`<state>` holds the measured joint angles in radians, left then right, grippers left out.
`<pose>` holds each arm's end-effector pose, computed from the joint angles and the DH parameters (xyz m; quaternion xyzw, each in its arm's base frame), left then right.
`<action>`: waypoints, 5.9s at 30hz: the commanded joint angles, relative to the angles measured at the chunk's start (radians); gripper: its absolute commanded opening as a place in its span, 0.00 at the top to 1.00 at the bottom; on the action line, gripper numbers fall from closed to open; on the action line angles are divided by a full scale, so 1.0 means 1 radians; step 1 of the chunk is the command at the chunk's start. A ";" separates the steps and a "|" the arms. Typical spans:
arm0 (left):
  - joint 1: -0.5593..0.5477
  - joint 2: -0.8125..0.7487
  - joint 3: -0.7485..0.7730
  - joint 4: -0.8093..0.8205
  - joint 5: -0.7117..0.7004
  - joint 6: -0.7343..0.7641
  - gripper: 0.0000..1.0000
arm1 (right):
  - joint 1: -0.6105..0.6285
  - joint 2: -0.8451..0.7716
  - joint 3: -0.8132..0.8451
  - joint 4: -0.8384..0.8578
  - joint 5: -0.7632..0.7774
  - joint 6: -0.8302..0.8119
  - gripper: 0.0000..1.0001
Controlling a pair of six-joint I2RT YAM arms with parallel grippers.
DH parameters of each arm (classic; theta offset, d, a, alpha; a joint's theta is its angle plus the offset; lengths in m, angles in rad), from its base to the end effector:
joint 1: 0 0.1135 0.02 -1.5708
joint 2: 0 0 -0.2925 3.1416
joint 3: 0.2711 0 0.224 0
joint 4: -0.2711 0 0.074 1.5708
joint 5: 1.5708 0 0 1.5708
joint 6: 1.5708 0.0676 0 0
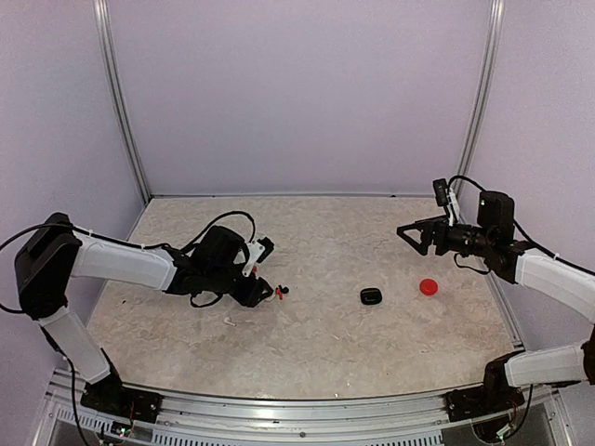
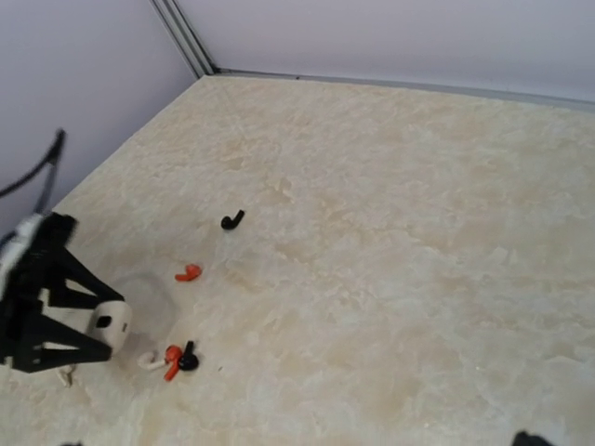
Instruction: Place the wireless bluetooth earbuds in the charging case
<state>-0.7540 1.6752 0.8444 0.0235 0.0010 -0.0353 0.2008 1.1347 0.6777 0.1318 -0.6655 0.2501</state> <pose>0.2465 -0.2316 0.1832 0.3265 0.8687 -0.1437 0.3437 0.2240 0.0882 0.2966 -0.1715 0.7722 0.3818 0.4781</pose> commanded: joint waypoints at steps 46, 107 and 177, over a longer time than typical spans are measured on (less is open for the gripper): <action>-0.451 -0.010 0.264 -0.013 0.014 0.651 0.63 | 0.283 0.060 -0.130 -0.028 -0.330 0.224 0.28; -0.571 -0.199 -0.076 0.827 -0.541 0.477 0.01 | 0.517 -0.008 -0.043 0.359 0.055 0.376 0.88; -0.516 -0.130 0.017 0.626 -0.223 0.654 0.73 | 0.561 -0.043 0.077 -0.040 -0.069 0.161 0.22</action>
<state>-1.2541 1.5471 0.8627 0.6540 -0.2241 0.5926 0.7589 1.0801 0.7116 0.1139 -0.7155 0.4255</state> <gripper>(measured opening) 0.462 0.818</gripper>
